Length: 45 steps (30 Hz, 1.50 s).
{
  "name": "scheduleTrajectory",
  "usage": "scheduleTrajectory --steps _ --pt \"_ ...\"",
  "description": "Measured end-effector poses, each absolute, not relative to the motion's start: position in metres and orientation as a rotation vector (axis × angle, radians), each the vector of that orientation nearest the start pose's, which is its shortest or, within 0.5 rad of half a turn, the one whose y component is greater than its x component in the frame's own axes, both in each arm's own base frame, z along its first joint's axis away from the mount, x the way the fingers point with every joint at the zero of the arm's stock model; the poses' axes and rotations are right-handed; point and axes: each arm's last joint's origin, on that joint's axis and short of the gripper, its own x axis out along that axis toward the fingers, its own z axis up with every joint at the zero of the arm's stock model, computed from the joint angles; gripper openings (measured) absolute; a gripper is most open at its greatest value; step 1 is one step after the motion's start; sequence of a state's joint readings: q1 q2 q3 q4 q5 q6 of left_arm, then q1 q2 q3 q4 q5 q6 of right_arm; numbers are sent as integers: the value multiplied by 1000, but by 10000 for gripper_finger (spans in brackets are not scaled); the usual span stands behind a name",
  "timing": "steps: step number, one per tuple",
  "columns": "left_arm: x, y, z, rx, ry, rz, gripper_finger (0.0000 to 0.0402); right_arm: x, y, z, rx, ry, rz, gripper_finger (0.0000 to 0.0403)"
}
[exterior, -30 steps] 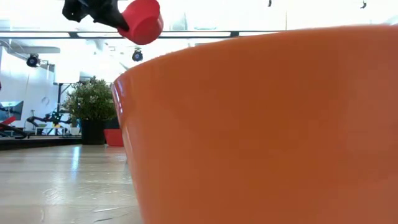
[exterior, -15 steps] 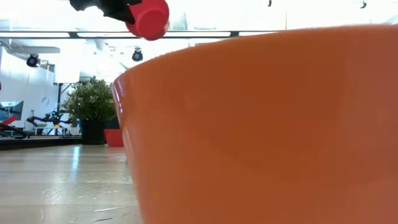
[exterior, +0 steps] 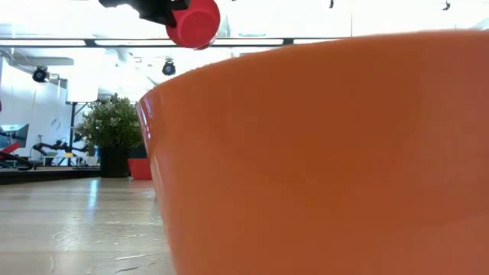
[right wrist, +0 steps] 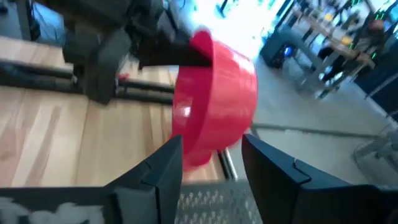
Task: Pick & Place Mini bowls
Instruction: Put the bottom left red bowl on the shelf
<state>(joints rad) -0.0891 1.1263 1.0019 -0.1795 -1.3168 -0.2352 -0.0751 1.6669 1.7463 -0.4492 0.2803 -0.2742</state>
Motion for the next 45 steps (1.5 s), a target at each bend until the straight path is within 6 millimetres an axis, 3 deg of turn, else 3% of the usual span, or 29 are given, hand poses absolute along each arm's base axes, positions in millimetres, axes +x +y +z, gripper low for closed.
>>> scheduleTrajectory --steps 9,14,40,45 --pt "233 7 351 -20 74 1228 0 393 -38 393 -332 421 -308 175" --pt "233 7 351 -24 73 1218 0 397 -41 392 -346 413 -406 169" --pt "239 0 352 -69 54 1101 0 396 -47 391 -272 413 -580 110" --pt "239 0 352 -60 61 1097 0 396 -47 391 -273 412 -588 79"
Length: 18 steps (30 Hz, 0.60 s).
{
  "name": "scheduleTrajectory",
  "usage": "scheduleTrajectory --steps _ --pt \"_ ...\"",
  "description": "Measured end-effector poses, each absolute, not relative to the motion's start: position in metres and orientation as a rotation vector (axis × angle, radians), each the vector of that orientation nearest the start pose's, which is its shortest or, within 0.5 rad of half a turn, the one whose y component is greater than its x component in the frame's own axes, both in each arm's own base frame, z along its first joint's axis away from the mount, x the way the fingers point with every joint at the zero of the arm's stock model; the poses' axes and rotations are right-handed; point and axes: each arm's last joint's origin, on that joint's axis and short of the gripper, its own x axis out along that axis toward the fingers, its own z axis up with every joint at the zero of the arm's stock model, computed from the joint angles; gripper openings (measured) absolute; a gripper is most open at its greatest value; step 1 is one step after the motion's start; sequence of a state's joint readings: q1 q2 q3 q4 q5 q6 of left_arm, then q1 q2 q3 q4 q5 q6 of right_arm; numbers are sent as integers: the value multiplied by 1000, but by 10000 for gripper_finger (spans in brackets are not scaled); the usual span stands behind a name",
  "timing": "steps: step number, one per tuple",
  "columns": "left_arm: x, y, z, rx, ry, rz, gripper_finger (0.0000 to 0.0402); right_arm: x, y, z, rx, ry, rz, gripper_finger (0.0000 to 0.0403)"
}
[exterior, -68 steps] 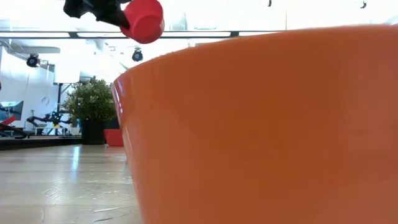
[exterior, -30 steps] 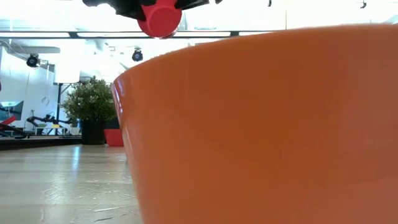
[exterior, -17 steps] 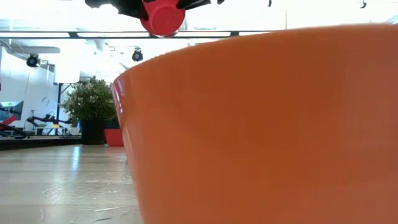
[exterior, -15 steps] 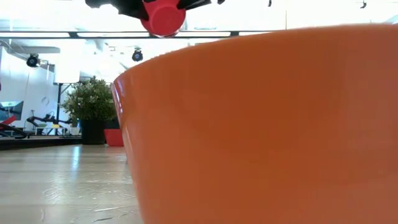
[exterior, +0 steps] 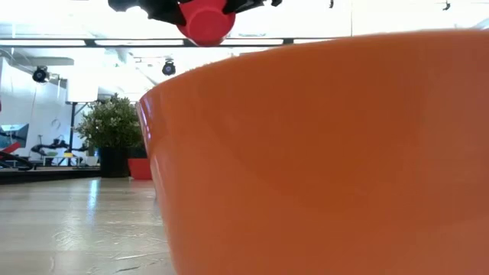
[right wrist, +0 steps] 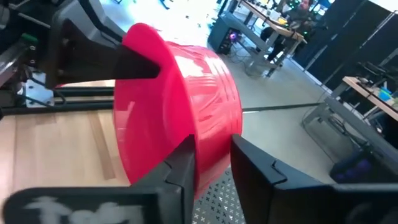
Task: Pick & Place Mini bowls
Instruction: Put the bottom left red bowl on the shelf
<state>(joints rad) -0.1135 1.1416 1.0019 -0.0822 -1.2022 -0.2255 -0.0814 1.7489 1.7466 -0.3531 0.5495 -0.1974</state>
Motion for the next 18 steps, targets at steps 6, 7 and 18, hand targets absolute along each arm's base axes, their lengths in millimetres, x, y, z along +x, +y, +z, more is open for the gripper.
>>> scheduleTrajectory --steps 6,7,18 --pt "239 -1 352 -49 68 1095 2 396 -49 392 -254 401 -615 18" --pt "239 -1 352 -49 68 1096 2 396 -49 391 -253 402 -615 16" --pt "239 -2 352 -53 67 1080 47 396 -50 391 -255 405 -604 11"
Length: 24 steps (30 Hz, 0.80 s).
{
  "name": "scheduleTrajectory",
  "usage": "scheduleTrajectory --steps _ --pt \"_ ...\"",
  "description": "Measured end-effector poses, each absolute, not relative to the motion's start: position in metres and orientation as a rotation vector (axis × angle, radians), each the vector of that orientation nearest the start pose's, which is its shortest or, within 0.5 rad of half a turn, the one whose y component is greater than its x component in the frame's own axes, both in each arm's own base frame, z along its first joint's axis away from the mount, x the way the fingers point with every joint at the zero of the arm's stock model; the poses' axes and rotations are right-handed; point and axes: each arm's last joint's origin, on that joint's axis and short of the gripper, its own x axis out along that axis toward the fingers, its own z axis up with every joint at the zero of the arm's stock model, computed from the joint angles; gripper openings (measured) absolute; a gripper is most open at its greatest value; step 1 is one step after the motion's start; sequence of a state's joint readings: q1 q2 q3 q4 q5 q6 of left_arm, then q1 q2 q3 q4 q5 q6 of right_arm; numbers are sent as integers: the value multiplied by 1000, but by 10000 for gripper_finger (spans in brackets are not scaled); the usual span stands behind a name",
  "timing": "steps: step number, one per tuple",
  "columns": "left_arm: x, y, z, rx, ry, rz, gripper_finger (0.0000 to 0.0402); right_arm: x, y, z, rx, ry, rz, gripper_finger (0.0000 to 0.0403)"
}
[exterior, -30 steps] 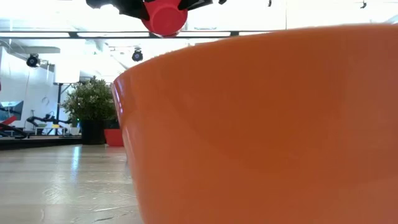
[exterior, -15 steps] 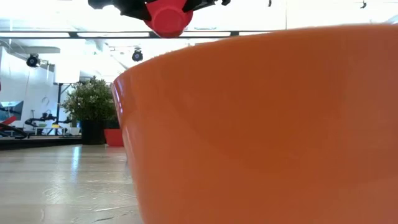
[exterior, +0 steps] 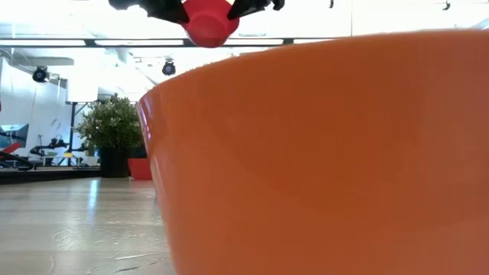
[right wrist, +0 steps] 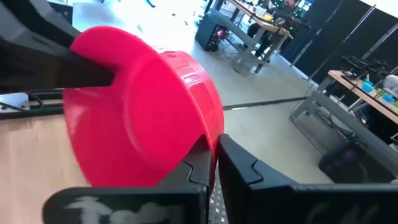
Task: Pick & Place Mini bowls
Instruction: Put the bottom left red bowl on the shelf
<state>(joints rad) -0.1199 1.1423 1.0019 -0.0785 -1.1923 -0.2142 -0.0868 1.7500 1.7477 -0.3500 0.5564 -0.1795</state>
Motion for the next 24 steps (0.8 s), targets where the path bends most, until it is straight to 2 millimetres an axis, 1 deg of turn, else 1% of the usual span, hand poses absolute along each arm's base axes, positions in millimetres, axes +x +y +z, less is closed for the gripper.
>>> scheduleTrajectory --steps 6,10,18,24 --pt "240 -2 352 -65 64 1061 97 396 -51 390 -253 410 -600 10" --pt "240 -2 351 -80 63 1038 116 396 -53 390 -252 413 -602 9" --pt "241 -2 351 -78 70 1026 120 394 -63 389 -245 430 -615 9" --pt "241 -2 351 -80 74 1009 121 390 -75 385 -221 467 -643 10"
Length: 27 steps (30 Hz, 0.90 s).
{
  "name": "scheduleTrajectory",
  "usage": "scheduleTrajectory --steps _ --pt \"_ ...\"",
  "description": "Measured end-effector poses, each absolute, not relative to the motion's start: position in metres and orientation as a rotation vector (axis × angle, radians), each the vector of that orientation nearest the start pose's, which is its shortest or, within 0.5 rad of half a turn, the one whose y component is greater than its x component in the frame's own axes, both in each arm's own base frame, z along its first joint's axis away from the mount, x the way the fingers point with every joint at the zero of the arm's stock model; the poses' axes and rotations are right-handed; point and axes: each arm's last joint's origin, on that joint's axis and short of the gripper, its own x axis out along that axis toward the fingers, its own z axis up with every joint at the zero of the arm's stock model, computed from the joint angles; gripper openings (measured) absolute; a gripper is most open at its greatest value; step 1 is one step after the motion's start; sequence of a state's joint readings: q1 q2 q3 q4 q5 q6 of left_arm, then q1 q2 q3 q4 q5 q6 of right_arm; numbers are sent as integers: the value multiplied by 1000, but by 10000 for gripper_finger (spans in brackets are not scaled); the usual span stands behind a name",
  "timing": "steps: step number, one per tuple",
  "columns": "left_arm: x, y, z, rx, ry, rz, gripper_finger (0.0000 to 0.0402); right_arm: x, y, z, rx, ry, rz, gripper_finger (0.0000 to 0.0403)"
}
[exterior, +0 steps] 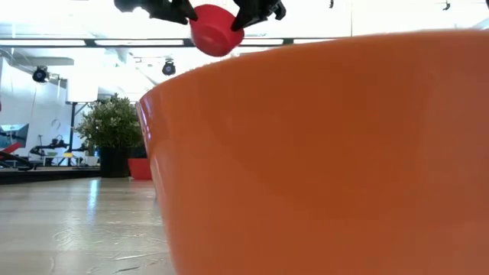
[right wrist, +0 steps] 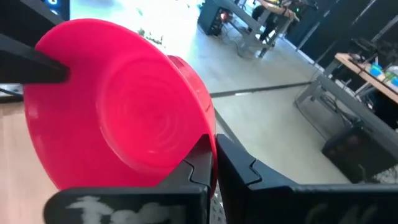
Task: Pick & Place Mini bowls
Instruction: Put the bottom left red bowl on the shelf
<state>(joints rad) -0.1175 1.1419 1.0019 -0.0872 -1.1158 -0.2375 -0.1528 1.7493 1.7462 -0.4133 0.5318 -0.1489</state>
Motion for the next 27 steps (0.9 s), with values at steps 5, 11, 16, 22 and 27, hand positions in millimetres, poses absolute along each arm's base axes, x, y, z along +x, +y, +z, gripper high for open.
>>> scheduleTrajectory --steps 5,11,16,22,27 --pt "241 -3 350 -80 85 980 121 385 -86 385 -209 485 -688 10" --pt "240 -3 344 -36 157 965 121 377 -107 380 -171 550 -714 10" --pt "239 -5 342 -22 177 954 121 369 -129 375 -45 570 -650 10" --pt "236 -5 345 -28 168 952 121 352 -158 365 153 645 -579 10" --pt "232 -5 348 -37 155 951 121 336 -180 359 271 702 -575 10"
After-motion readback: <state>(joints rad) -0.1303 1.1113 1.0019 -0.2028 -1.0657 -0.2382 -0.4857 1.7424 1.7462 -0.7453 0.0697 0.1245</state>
